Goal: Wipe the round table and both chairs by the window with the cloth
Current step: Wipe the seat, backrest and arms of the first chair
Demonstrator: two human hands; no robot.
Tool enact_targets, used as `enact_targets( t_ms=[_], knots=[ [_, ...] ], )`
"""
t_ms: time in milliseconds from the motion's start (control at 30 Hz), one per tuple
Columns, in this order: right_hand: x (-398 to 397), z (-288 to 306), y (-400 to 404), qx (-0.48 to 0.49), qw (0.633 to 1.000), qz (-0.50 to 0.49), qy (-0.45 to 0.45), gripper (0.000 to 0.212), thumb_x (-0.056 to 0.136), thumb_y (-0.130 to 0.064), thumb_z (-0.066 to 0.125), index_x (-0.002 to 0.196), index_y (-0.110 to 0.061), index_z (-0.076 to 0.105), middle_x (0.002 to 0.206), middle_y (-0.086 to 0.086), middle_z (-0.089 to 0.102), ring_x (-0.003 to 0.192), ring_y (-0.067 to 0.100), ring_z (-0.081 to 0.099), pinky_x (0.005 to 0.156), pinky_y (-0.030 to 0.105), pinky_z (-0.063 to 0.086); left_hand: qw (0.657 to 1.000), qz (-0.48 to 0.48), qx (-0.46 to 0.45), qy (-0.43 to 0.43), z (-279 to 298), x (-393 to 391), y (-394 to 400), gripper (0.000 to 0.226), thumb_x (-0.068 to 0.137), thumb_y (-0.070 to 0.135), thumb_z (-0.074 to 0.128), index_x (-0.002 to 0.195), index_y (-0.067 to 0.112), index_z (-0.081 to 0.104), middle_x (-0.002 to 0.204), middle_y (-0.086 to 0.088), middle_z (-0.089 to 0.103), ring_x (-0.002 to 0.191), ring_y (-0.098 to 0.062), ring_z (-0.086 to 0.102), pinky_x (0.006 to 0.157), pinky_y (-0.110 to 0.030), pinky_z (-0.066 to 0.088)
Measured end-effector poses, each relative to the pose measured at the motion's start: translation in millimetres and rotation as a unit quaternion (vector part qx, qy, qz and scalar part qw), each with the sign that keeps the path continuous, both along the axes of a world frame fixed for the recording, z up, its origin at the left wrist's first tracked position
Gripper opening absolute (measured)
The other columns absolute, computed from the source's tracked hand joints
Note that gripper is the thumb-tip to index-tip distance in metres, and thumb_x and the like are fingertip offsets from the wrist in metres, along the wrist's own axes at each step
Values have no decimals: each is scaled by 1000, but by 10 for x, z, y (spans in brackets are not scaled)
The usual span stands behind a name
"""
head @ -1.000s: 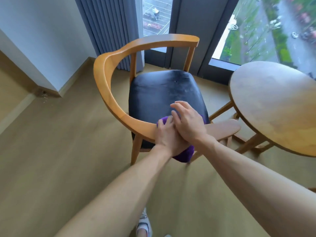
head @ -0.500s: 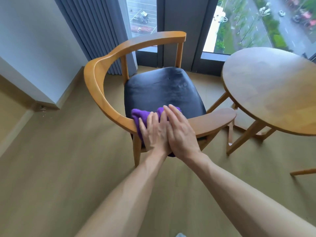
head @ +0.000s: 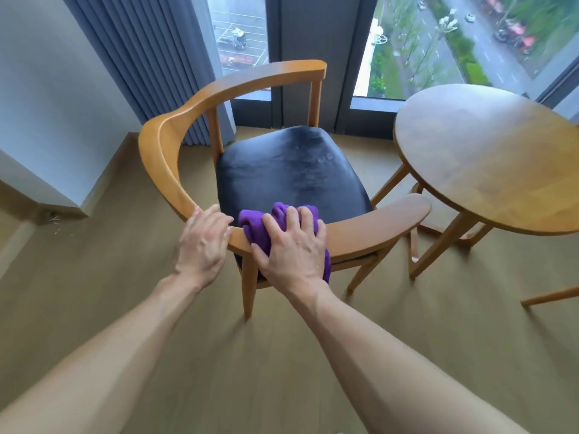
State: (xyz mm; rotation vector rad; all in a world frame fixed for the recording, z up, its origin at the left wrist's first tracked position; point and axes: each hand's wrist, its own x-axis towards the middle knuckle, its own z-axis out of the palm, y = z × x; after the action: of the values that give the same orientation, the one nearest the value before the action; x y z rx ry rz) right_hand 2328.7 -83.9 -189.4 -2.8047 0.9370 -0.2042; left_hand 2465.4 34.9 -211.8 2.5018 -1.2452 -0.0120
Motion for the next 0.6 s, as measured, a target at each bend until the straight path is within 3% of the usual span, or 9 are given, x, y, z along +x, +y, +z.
enact_targets(
  t_ms=[133,267,333,500,600],
  knots=[
    [-363,-13,-467,-13,999,20,-22,40,82,-53,46,114,-30,54,124,2,52,123,29,41,108,51,31,1000,7,0,-17,-45,-11,-16,40,97,21,34,106,3,69,114,-15,68,131,-33,52,122,-48,20],
    [-805,0,-1265,-52,998,-26,4,38,85,-51,47,115,-29,55,124,5,51,125,29,39,109,45,32,993,54,72,-74,47,-76,-199,43,93,25,31,85,6,69,89,-13,67,99,-35,60,119,-50,24],
    [-876,0,-1499,-55,998,-37,17,40,85,-52,47,116,-28,55,125,6,52,125,29,39,107,44,33,986,86,126,-73,83,-192,-393,41,96,24,34,81,10,69,83,-10,69,94,-33,60,120,-52,19],
    [-694,-36,-1272,-41,995,-93,-14,43,81,-55,46,108,-25,60,117,7,55,120,29,41,105,45,37,983,92,152,-39,32,-334,-596,60,102,44,26,80,15,75,82,-4,72,94,-27,62,122,-51,13],
    [-483,-30,-814,-41,997,-62,-19,44,81,-59,47,108,-26,60,114,6,57,115,29,45,104,47,37,981,78,170,-39,39,-310,-583,72,98,60,19,78,18,75,83,-4,71,97,-28,61,119,-52,15]
  ],
)
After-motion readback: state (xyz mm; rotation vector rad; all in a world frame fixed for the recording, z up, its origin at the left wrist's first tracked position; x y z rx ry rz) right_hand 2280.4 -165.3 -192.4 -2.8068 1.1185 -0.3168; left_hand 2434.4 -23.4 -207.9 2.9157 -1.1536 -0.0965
